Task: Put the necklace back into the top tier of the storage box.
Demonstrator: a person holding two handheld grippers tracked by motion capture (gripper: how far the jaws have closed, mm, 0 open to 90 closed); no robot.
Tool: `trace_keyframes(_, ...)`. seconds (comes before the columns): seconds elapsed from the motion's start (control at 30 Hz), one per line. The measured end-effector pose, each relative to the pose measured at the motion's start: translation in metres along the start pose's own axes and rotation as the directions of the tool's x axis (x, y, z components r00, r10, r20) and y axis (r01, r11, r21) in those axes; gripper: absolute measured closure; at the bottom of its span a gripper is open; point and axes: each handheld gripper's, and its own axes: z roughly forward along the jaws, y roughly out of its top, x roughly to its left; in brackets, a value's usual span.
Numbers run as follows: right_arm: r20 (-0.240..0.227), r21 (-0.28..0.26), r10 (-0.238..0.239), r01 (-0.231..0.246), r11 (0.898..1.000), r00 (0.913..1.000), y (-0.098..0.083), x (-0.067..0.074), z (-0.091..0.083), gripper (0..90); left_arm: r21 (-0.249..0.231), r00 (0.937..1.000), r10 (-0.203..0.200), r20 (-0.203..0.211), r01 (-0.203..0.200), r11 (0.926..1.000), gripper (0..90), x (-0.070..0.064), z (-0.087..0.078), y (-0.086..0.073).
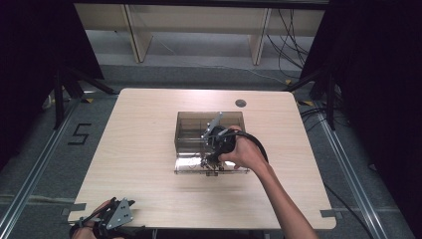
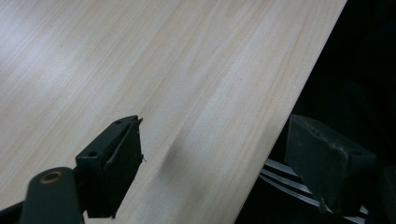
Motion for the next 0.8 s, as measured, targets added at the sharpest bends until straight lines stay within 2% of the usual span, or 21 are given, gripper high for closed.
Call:
trace_keyframes(0.03, 0.003, -0.010, 0.003, -0.003, 1.000, 1.0000, 0.000, 0.000, -0.001, 54.7, -0.014, 0.9999, -0.002, -0.015, 0.002, 0.9999, 18.4, -0.001, 0.001, 0.000)
trace_keyframes(0.17, 0.024, -0.026, 0.001, 0.000, 1.000, 0.9997, -0.001, 0.004, -0.007, 52.5, -0.006, 1.0000, -0.006, -0.002, 0.006, 1.0000, 18.4, 0.000, 0.000, 0.000)
trace_keyframes(0.2, 0.024, -0.031, -0.003, 0.004, 1.000, 0.9997, -0.001, 0.005, -0.008, 52.2, -0.019, 0.9997, -0.008, -0.025, 0.008, 0.9998, 18.3, -0.001, 0.002, -0.001)
trace_keyframes(0.3, 0.038, -0.048, 0.005, -0.003, 0.999, 0.9993, -0.003, 0.008, -0.012, 50.4, -0.001, 1.0000, 0.000, 0.000, 0.000, 1.0000, 18.4, 0.000, 0.000, 0.000)
trace_keyframes(0.4, 0.039, -0.058, 0.003, -0.001, 0.998, 0.9993, -0.006, 0.010, -0.016, 49.5, -0.013, 0.9998, -0.004, -0.019, 0.003, 0.9999, 18.4, -0.001, 0.001, -0.001)
trace_keyframes(0.7, 0.032, -0.101, 0.015, -0.011, 0.995, 0.9994, -0.019, 0.013, -0.024, 49.0, -0.012, 0.9997, 0.000, -0.025, 0.000, 0.9999, 18.4, 0.000, 0.002, -0.001)
trace_keyframes(0.73, 0.039, -0.107, 0.018, -0.014, 0.994, 0.9991, -0.020, 0.014, -0.025, 48.8, -0.020, 0.9996, -0.011, -0.027, 0.011, 0.9997, 18.4, -0.001, 0.002, -0.001)
trace_keyframes(0.77, 0.032, -0.111, 0.022, -0.018, 0.994, 0.9992, -0.022, 0.014, -0.027, 48.6, -0.017, 0.9997, -0.008, -0.024, 0.007, 0.9998, 18.4, -0.001, 0.002, -0.001)
trace_keyframes(0.8, 0.034, -0.116, 0.026, -0.022, 0.993, 0.9991, -0.023, 0.015, -0.028, 48.2, 0.001, 1.0000, 0.001, -0.003, -0.001, 1.0000, 18.4, 0.000, 0.000, 0.000)
